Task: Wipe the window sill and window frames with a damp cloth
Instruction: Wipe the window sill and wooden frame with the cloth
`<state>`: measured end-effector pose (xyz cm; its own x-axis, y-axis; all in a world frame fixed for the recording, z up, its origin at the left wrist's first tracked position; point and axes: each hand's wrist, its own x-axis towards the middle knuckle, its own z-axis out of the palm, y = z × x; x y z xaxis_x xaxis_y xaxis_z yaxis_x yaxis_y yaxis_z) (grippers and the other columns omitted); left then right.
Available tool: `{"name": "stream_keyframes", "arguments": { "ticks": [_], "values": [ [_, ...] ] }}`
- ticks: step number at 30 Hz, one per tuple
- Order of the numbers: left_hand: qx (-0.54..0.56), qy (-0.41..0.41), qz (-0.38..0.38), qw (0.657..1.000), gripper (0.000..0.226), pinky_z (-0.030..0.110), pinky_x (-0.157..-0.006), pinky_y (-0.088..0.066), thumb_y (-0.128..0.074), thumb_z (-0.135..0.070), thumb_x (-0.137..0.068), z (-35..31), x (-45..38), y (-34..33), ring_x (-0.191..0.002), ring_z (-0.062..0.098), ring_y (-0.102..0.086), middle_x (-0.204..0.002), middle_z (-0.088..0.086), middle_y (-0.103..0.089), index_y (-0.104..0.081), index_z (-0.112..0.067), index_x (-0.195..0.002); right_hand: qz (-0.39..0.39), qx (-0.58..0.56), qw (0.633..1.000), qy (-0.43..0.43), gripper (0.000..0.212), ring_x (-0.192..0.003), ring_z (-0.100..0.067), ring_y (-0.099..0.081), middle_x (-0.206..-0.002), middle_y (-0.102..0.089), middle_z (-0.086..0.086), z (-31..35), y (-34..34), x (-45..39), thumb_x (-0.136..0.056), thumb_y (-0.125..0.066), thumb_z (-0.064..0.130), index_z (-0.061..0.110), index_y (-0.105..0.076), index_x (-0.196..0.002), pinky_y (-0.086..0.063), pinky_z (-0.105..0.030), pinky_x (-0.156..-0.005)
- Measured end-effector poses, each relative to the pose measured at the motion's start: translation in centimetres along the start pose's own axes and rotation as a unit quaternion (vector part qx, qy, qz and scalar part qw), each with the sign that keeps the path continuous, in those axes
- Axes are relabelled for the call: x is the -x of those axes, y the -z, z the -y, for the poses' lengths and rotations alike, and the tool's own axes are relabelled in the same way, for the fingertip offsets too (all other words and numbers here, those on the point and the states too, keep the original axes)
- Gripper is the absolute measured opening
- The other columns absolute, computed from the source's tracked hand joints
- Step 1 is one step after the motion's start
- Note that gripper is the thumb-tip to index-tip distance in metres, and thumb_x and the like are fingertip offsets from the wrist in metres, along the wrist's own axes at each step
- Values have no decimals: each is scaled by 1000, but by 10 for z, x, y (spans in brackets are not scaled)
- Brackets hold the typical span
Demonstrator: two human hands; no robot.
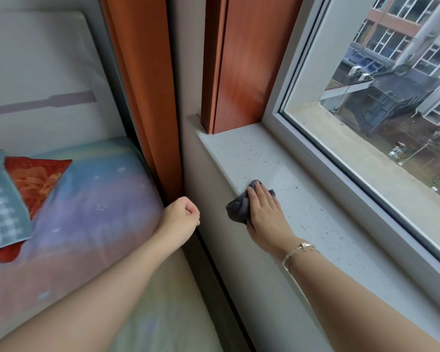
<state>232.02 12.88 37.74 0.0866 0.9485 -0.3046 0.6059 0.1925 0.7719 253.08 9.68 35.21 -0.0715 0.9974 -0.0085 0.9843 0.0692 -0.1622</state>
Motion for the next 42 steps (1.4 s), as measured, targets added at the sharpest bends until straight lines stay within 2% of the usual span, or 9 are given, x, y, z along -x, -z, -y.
{"name": "stream_keyframes", "arguments": {
  "ticks": [8,15,18,22,28,32,34,37,42],
  "values": [
    [7,-14,-1,1000,15,20,-62,-43,-47,-9,-90,10,-39,39,-81,15,-64,-77,-3,-67,-55,-17,-81,-1,0,1000,-12,75,-147,-26,-1,-159,-5,-10,33,5,-97,-87,-50,14,8,-11,-150,-8,-39,-119],
    [-8,-15,12,1000,12,24,-61,-42,-47,-20,-93,-18,-57,22,-77,15,-57,-90,0,-68,-57,-20,-99,49,-72,994,60,70,-145,-5,7,-157,2,9,-17,26,-12,-94,-48,33,21,-10,-152,7,-18,-115],
    [-12,14,31,999,47,34,-88,-47,-49,-41,-93,-35,-80,-3,-104,23,-58,-113,5,-66,-39,-26,-137,81,-78,994,4,67,-139,2,15,-152,11,15,-67,43,14,-94,-37,43,24,-8,-151,18,-8,-105],
    [3,42,45,998,83,45,-101,-42,-54,-56,-84,-55,-112,-27,-118,30,-53,-126,8,-61,-8,-35,-150,74,-44,996,-12,74,-140,0,18,-155,12,10,-104,39,3,-87,-23,56,25,-2,-151,15,-18,-113],
    [-17,80,39,996,87,49,-101,-42,-63,-35,-86,-57,-132,-44,-118,36,-52,-124,16,-59,-3,-43,-148,67,-66,995,-27,63,-145,-9,9,-159,6,3,-125,37,-67,-99,-36,35,19,-5,-151,7,-21,-114],
    [21,81,48,995,85,36,-95,-46,-61,-21,-91,-60,-127,-41,-98,25,-62,-81,10,-56,-2,-38,-149,78,-75,994,-10,63,-146,-13,6,-159,4,0,-123,33,-104,-98,-36,36,19,-6,-152,5,-24,-116],
    [16,79,45,996,85,36,-95,-46,-61,-20,-91,-64,-129,-41,-96,25,-62,-83,10,-57,-2,-38,-149,73,-77,994,-2,63,-146,-14,5,-160,4,0,-122,34,-114,-98,-36,37,19,-7,-152,5,-24,-116],
    [34,93,44,994,86,36,-96,-46,-63,-19,-90,-61,-130,-42,-101,26,-62,-98,13,-64,-3,-40,-149,73,-74,994,22,64,-145,-11,10,-159,7,2,-124,38,-90,-98,-33,41,20,-5,-151,9,-22,-114],
    [39,71,58,995,85,22,-76,-44,-64,-19,-89,-64,-128,-37,-90,26,-63,-80,10,-58,-6,-35,-150,115,-61,991,35,75,-133,10,29,-152,23,17,-142,51,-8,-80,-6,62,32,7,-148,14,-18,-113]
  ]
}}
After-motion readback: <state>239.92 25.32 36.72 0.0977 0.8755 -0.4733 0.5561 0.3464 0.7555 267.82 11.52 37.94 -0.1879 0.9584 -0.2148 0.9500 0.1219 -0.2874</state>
